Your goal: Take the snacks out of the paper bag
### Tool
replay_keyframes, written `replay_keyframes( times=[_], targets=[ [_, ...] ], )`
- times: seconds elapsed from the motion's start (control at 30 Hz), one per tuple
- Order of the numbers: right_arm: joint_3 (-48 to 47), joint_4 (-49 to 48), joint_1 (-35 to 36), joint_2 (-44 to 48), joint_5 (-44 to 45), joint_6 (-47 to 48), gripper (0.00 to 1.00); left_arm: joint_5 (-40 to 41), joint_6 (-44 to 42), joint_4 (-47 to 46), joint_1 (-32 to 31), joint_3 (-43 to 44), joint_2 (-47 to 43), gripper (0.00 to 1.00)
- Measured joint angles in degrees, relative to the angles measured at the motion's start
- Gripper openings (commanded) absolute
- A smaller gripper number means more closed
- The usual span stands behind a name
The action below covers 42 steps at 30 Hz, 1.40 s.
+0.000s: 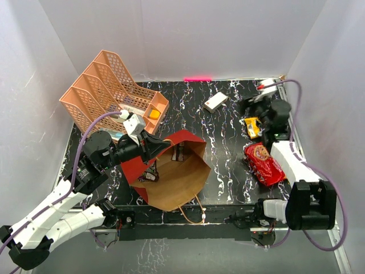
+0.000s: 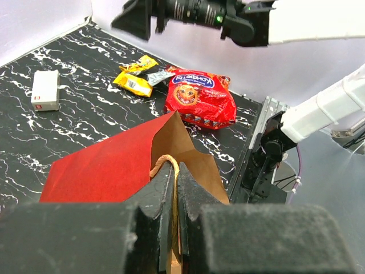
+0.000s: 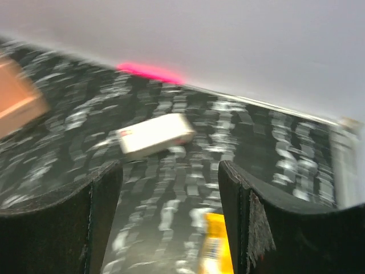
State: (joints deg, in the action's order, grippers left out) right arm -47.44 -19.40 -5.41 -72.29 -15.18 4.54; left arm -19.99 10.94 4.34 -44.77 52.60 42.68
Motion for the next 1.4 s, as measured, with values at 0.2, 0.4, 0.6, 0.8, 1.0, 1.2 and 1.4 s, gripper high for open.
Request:
replay_keyframes(
  times=[0.2, 0.4, 0.6, 0.8, 1.0, 1.2, 1.4],
  targets=[
    [5.22, 0.37, 16.13, 6.16, -10.23, 1.95, 0.73, 0.02, -0.48, 0.09, 0.0, 0.0, 0.07, 0.01],
    [7.17, 3.89, 22.67, 20.57, -18.38, 5.62, 0.75, 0.07, -0.9, 0.48, 0.02, 0.0, 0.07, 0.01],
    [8.98, 16.9, 24.96, 36.44, -28.63, 22.69, 0.79, 0.07, -0.85, 0.13, 0.0, 0.0, 0.22, 0.01],
    [6.4, 32.54, 27.3, 38.75, -40.98, 39.5, 0.81, 0.07, -0.63, -0.04, 0.02, 0.0, 0.31, 0.01],
    [-1.14, 44.17, 38.29, 29.38, -39.89, 52.11, 0.8, 0.04, -0.44, -0.04, 0.0, 0.0, 0.31, 0.01],
    [-6.47, 48.22, 58.62, 18.73, -23.65, 59.54, 0.8, 0.07, -0.24, -0.26, 0.0, 0.0, 0.31, 0.01],
    [-7.26, 49.99, 73.07, 5.86, -0.44, 68.76, 0.8, 0.26, -0.26, -0.85, 0.0, 0.0, 0.37, 0.01]
  ],
)
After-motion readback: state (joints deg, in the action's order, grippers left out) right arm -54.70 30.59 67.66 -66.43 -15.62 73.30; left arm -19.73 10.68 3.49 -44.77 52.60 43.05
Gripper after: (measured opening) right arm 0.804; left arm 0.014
